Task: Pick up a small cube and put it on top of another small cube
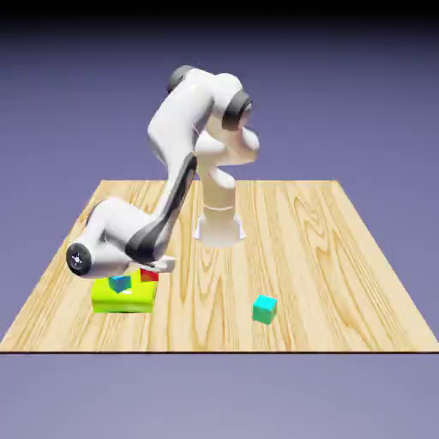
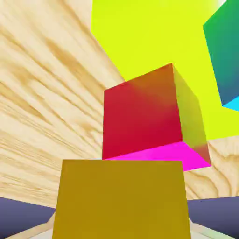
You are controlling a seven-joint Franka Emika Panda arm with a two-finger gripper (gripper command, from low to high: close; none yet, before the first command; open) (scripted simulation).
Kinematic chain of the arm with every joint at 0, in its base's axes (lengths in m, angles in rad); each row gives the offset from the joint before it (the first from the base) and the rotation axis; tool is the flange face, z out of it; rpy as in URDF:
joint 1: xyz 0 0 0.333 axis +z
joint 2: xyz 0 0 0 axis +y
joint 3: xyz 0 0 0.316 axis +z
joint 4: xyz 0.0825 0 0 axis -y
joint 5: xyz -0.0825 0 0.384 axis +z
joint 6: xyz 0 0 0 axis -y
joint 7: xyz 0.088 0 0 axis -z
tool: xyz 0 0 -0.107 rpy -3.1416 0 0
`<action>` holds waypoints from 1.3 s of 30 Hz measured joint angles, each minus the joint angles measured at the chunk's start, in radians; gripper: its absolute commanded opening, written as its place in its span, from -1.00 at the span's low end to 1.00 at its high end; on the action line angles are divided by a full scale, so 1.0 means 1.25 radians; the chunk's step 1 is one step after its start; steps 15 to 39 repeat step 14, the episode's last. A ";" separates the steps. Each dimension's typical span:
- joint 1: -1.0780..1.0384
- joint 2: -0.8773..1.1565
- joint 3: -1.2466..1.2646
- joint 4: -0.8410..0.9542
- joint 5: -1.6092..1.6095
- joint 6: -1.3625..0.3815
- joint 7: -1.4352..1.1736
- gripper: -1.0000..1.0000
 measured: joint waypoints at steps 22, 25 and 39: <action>-0.252 -0.116 0.316 -0.163 -0.108 0.151 0.135 1.00; -0.252 -0.116 0.316 -0.163 -0.108 0.151 0.135 1.00; -0.252 -0.116 0.316 -0.163 -0.108 0.151 0.135 1.00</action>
